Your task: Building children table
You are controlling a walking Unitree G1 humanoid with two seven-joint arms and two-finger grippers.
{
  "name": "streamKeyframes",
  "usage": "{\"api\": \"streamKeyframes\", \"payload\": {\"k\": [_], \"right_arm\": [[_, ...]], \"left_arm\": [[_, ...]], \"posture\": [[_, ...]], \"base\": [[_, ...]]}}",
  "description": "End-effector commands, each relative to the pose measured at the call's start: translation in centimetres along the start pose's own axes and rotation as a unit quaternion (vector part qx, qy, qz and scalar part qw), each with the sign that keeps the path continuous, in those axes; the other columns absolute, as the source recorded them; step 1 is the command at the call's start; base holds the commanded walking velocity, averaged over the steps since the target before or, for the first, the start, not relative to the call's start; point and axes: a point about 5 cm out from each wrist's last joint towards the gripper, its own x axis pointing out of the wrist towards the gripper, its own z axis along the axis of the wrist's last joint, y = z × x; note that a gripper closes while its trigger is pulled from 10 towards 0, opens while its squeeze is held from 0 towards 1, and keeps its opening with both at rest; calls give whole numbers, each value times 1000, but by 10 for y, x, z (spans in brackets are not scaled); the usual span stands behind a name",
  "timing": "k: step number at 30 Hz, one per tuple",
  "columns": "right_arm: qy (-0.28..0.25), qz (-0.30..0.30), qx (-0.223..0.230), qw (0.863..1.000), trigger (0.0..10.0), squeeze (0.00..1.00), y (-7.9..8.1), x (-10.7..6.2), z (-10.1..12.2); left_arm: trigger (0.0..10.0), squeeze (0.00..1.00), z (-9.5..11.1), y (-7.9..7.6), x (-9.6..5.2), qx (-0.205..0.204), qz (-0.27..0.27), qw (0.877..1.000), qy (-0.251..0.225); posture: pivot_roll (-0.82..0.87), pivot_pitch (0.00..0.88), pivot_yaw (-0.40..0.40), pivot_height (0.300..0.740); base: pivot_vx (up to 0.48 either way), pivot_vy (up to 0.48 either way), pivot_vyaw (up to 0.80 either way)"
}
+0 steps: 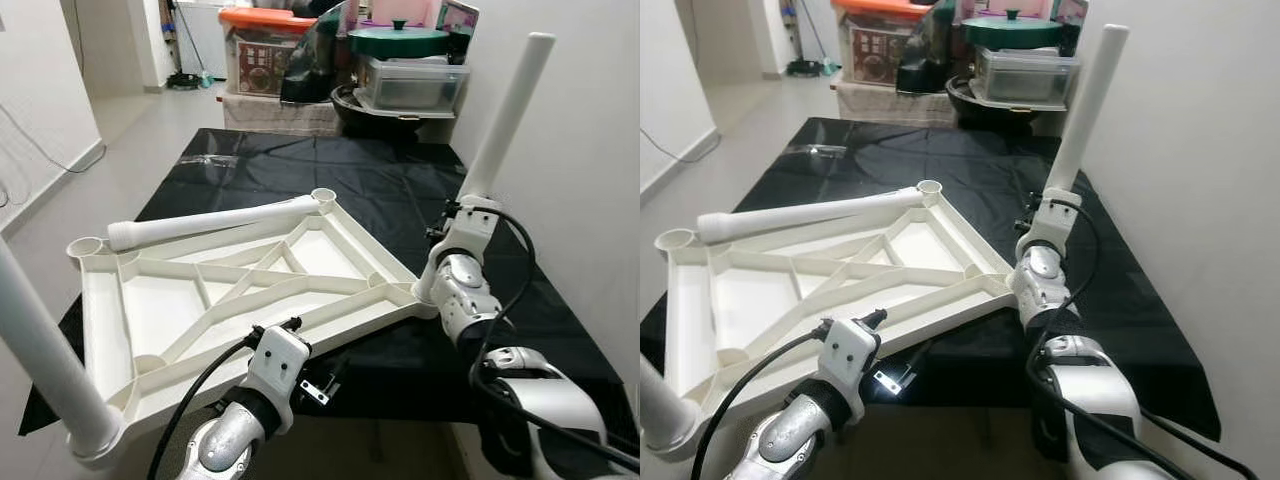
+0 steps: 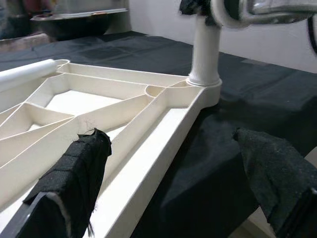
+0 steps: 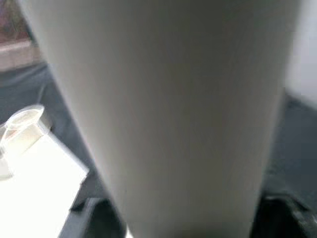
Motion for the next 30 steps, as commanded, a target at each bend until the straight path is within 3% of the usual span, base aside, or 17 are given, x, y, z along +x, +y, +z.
{"api": "streamKeyframes", "payload": {"k": [1, 4, 5, 8, 9, 12, 14, 15, 16, 18, 20, 21, 23, 24, 25, 27, 30], "right_arm": [[16, 17, 16, 1000, 10000, 1000, 5, -2, -7], [-3, 40, 24, 999, 10000, 1000, 8, -1, 0], [-4, 61, 38, 997, 10000, 0, 9, 0, 3], [-8, 97, 49, 994, 10000, 0, 10, 1, 7], [-13, 178, 57, 982, 10000, 0, 12, 1, 15], [-9, 247, 54, 967, 10000, 0, 12, 0, 19], [-9, 247, 54, 967, 10000, 0, 12, 0, 19], [-6, 295, 54, 954, 10000, 0, 13, -2, 20], [-7, 370, 50, 927, 10000, 0, 18, -8, 21], [-7, 370, 50, 927, 10000, 0, 18, -8, 21], [-7, 508, 29, 861, 10000, 0, 27, -24, 18], [-7, 508, 29, 861, 10000, 0, 27, -24, 18], [-3, 578, 12, 816, 10000, 0, 36, -37, 12], [-3, 578, 12, 816, 10000, 0, 36, -37, 12], [4, 612, 5, 791, 10000, 0, 42, -44, 6], [4, 612, 5, 791, 10000, 0, 42, -44, 6], [11, 636, -4, 772, 10000, 0, 47, -49, 2]], "left_arm": [[10000, 0, -2, 0, 1, 0, -1, 1000, 5], [10000, 0, -2, 0, 1, 0, -1, 1000, 5], [10000, 0, -2, 0, 1, 0, -1, 1000, 5], [10000, 0, -2, 0, 1, 0, -1, 1000, 5], [10000, 0, -2, 0, 1, 1, -2, 1000, 5], [10000, 0, -1, 0, 1, 1, -3, 1000, 4], [10000, 0, -1, 0, 1, 1, -3, 1000, 4], [10000, 0, -1, 0, 1, 1, -3, 1000, 4], [10000, 0, -1, 0, 1, 1, -3, 1000, 4], [10000, 0, -1, 0, 1, 1, -3, 1000, 4], [10000, 0, -2, 0, 1, 2, -4, 1000, 5], [10000, 0, -2, 0, 1, 2, -4, 1000, 5], [10000, 0, -2, 0, 1, 3, -4, 1000, 5], [10000, 0, -2, 0, 1, 3, -4, 1000, 5], [10000, 0, -1, 0, 1, 3, -4, 1000, 5], [10000, 0, -1, 0, 1, 3, -4, 1000, 5], [10000, 0, -1, 0, 1, 4, -4, 1000, 5]], "posture": [[83, 0, -83, 740], [83, 0, -83, 740], [83, 0, -83, 740], [82, 0, -82, 740], [80, 0, -81, 740], [79, 0, -79, 740], [79, 0, -79, 740], [78, 0, -79, 740], [78, 0, -77, 740], [78, 0, -77, 740], [79, 0, -76, 740], [79, 0, -76, 740], [82, 0, -75, 740], [82, 0, -75, 740], [86, 0, -79, 740], [86, 0, -79, 740], [85, 0, -78, 740]], "base": [[0, 0, 0], [0, 0, 0], [0, 0, 0], [0, 0, 0], [0, 0, 0], [0, 0, 0], [0, 0, 0], [0, 0, 0], [0, 0, 0], [0, 0, 0], [0, 0, 0], [0, 0, 0], [0, 0, 0], [0, 0, 0], [0, 0, 0], [0, 0, 0], [0, 0, 0]]}}
